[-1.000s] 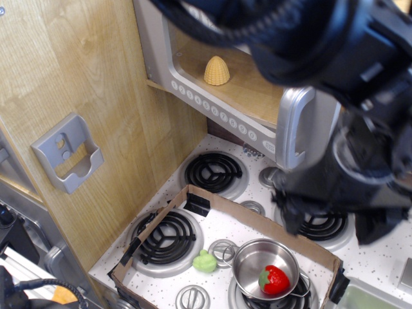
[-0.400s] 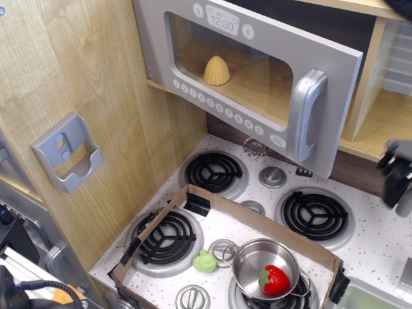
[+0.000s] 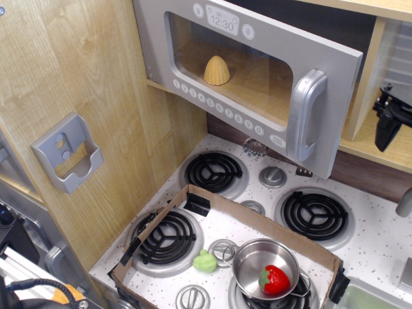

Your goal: Open microwave

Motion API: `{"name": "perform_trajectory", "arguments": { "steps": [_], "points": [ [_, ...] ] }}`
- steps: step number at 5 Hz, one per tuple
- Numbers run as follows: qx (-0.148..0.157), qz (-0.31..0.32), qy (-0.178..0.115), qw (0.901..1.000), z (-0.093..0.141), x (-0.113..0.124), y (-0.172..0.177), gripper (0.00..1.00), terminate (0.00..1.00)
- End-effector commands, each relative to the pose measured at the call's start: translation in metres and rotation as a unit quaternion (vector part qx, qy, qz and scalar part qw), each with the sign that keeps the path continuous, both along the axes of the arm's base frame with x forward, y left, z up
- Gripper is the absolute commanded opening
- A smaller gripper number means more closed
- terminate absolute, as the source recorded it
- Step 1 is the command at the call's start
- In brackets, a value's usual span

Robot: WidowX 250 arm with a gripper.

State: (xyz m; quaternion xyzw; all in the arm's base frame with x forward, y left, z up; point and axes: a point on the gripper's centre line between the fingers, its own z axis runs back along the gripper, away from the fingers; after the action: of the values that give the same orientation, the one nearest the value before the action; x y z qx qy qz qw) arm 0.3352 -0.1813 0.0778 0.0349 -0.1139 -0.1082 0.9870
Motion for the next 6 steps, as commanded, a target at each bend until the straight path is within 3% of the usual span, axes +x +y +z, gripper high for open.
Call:
{"name": "perform_trajectory", "arguments": {
  "steps": [1, 3, 4, 6],
  "points": [
    [0.009, -0.096, -0.050, 0.9942, 0.021, 0.019, 0.015, 1.00, 0.00],
    [0.040, -0.104, -0.050, 0.9926, 0.001, 0.011, 0.068, 1.00, 0.00],
    [0.030, -0.075, -0.021, 0.9965, -0.004, 0.000, 0.084, 1.00, 0.00],
    [-0.021, 0.058, 0.014, 0.9980, -0.011, -0.061, 0.111, 1.00, 0.00]
  ]
}}
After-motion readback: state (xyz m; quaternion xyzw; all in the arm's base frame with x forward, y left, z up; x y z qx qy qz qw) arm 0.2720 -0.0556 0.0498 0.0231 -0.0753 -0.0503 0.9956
